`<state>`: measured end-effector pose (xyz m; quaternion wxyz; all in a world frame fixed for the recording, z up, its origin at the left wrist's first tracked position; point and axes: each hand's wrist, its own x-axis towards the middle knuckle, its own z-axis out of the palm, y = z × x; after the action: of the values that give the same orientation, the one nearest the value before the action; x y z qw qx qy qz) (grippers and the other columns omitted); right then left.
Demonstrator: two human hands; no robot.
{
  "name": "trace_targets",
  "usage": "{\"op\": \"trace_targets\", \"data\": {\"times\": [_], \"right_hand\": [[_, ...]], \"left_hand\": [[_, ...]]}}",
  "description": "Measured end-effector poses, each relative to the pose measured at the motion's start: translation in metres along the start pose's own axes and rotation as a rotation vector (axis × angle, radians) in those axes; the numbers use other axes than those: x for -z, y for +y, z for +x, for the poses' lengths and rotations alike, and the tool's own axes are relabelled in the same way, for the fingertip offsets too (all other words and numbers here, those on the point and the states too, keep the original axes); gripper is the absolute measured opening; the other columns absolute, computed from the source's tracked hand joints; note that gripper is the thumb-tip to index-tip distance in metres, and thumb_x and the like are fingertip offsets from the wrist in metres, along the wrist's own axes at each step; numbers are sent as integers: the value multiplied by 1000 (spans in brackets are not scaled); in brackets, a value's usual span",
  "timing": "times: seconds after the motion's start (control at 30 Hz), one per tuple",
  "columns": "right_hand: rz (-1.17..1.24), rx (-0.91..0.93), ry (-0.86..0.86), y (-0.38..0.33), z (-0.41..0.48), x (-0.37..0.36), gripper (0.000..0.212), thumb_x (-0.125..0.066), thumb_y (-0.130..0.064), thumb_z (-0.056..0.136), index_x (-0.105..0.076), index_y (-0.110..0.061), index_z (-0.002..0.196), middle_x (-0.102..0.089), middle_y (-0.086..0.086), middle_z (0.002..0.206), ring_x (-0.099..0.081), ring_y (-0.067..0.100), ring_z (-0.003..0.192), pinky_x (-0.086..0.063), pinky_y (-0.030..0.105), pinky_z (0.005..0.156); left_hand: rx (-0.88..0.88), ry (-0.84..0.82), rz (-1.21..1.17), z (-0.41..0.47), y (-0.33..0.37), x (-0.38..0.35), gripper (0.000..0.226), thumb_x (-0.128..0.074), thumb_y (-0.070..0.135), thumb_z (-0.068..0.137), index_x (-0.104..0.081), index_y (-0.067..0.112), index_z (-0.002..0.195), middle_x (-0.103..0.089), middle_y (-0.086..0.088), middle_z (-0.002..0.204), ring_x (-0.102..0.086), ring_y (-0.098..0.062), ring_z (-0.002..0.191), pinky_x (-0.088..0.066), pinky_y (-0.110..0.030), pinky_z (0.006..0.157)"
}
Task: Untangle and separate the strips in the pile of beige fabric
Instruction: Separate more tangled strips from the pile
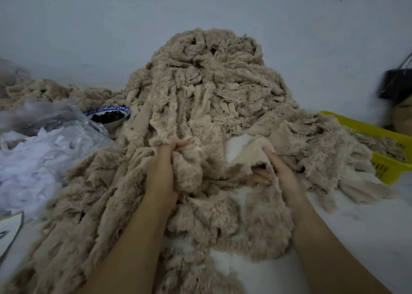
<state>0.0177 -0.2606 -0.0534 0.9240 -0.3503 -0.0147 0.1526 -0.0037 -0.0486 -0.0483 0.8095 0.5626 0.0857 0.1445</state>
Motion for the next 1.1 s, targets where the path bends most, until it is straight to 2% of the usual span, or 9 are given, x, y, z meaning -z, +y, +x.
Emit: {"op": "trace_targets", "data": {"times": [0.17, 0.3, 0.4, 0.53, 0.6, 0.7, 0.8, 0.9, 1.1], "right_hand": [[-63, 86, 31, 3, -2, 1, 33, -56, -28, 92, -62, -10, 120, -76, 12, 97, -75, 24, 85, -62, 36, 72], [-88, 160, -41, 8, -5, -6, 39, -55, -29, 92, -59, -14, 128, -68, 13, 125, -65, 26, 116, -56, 41, 93], [-66, 131, -75, 11, -5, -11, 55, -57, -31, 91, -48, -11, 141, -63, 17, 133, -61, 30, 123, -50, 46, 102], [-108, 132, -62, 12, -3, -10, 59, -56, -33, 92, -42, -15, 147, -60, 12, 138, -59, 27, 125, -50, 46, 103], [-67, 174, 33, 6, 1, -5, 60, -54, -35, 95, -37, -22, 151, -56, 7, 143, -57, 24, 129, -43, 49, 109], [-15, 264, 145, -4, 8, 7, 35, -44, -32, 104, -50, -24, 138, -68, 4, 127, -67, 19, 113, -55, 43, 94], [45, 308, 149, -1, 9, 8, 18, -41, -24, 106, -57, -19, 113, -72, 3, 94, -72, 13, 81, -60, 29, 70], [5, 294, 161, 5, 8, 5, 11, -45, -18, 104, -57, -17, 104, -65, 1, 84, -67, 10, 71, -57, 24, 62], [-92, 242, 123, 8, 5, -2, 16, -44, -18, 105, -57, -14, 112, -65, 7, 93, -64, 16, 81, -53, 33, 80]], "left_hand": [[-96, -401, 545, -12, -7, -3, 85, -20, 86, 79, -79, 24, 71, -77, 5, 93, -70, -9, 94, -42, -33, 94], [23, -555, 730, -24, -18, -7, 63, -23, 102, 63, -67, 65, 87, -66, 33, 98, -55, 22, 96, -36, -13, 90], [-59, -599, 790, -24, -20, -14, 43, -40, 92, 71, -64, 64, 92, -63, 44, 96, -55, 24, 95, -40, 3, 74], [-37, -638, 869, -19, -23, -15, 12, -64, 34, 92, -63, 23, 87, -62, 6, 73, -57, -6, 60, -40, -16, 55], [8, -688, 889, -18, -20, -11, 26, -64, 23, 93, -59, 33, 69, -52, 13, 59, -45, 1, 47, -35, -13, 48], [109, -682, 780, -15, -12, -8, 31, -64, 23, 92, -68, 43, 69, -67, 19, 68, -63, 2, 60, -45, -11, 54], [261, -511, 228, -9, -5, -1, 13, -67, 17, 81, -79, 22, 85, -75, -11, 98, -73, -21, 88, -58, -29, 72], [376, -460, -200, -6, -2, 6, 38, -74, 19, 63, -76, 5, 99, -71, -20, 106, -71, -28, 95, -60, -38, 79], [362, -496, -54, -12, -8, 0, 35, -65, 14, 76, -64, -1, 107, -61, -24, 115, -62, -32, 96, -53, -38, 81]]}}
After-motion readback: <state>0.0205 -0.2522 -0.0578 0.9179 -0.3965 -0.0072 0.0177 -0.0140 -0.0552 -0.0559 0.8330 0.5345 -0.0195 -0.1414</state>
